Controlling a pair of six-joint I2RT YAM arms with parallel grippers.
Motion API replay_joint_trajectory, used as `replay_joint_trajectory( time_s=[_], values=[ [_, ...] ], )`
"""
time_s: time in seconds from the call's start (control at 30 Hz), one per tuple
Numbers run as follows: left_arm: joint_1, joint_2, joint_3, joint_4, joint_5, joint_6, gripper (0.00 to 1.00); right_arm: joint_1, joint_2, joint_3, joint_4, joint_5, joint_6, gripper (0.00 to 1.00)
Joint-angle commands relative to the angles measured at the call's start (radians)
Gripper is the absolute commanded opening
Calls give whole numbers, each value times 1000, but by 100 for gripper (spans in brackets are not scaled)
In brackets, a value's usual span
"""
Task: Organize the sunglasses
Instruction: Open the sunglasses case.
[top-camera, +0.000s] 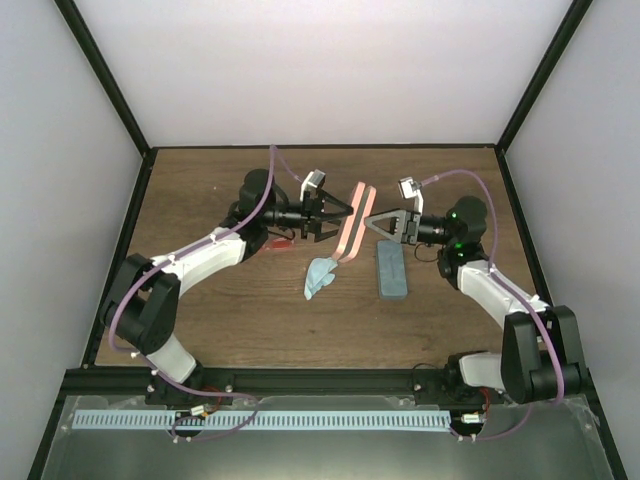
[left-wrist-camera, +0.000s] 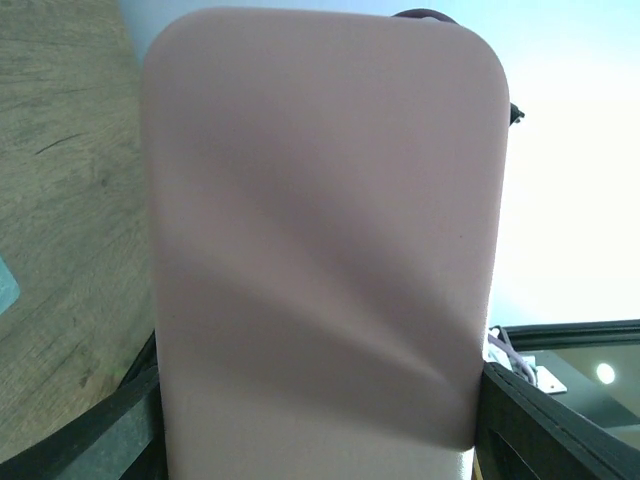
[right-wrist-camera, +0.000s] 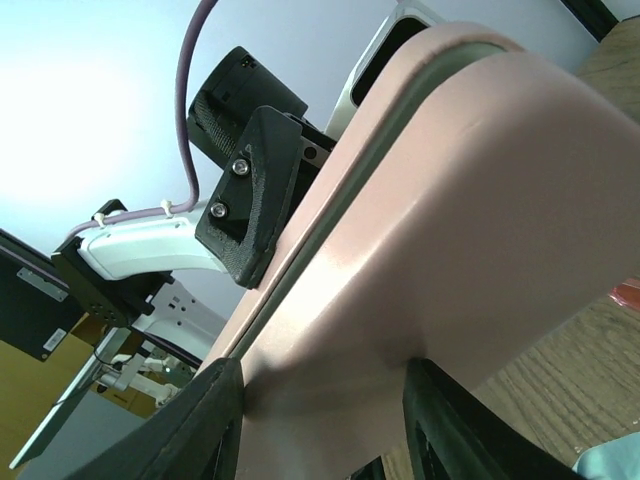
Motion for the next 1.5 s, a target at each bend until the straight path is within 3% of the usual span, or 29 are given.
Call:
replay_joint_trajectory(
  time_s=[0.0, 0.23, 0.43, 1.23, 1.33, 1.43, 1.47],
  values=[
    [-8, -43, 71, 249, 8, -51, 61, 2, 26, -7, -190, -28, -80, 44],
    [-8, -38, 82, 295, 2, -87, 61, 3, 86, 138, -717, 5, -452, 41],
    [-8, -44, 80, 268, -1, -65, 61, 2, 148, 237, -1033, 112, -653, 39],
    [12, -9, 54, 275, -11, -55, 61, 64, 222, 178, -1255, 313, -808, 39],
    [11, -10, 55, 197, -9, 5, 61, 64, 227, 172, -1218, 304, -792, 39],
    [12, -14, 64, -11, -9, 155, 61, 61, 222, 189, -1237, 326, -774, 40],
    [12, -13, 63, -71, -10, 206, 61, 61, 213, 189, -1240, 351, -762, 45]
  ],
)
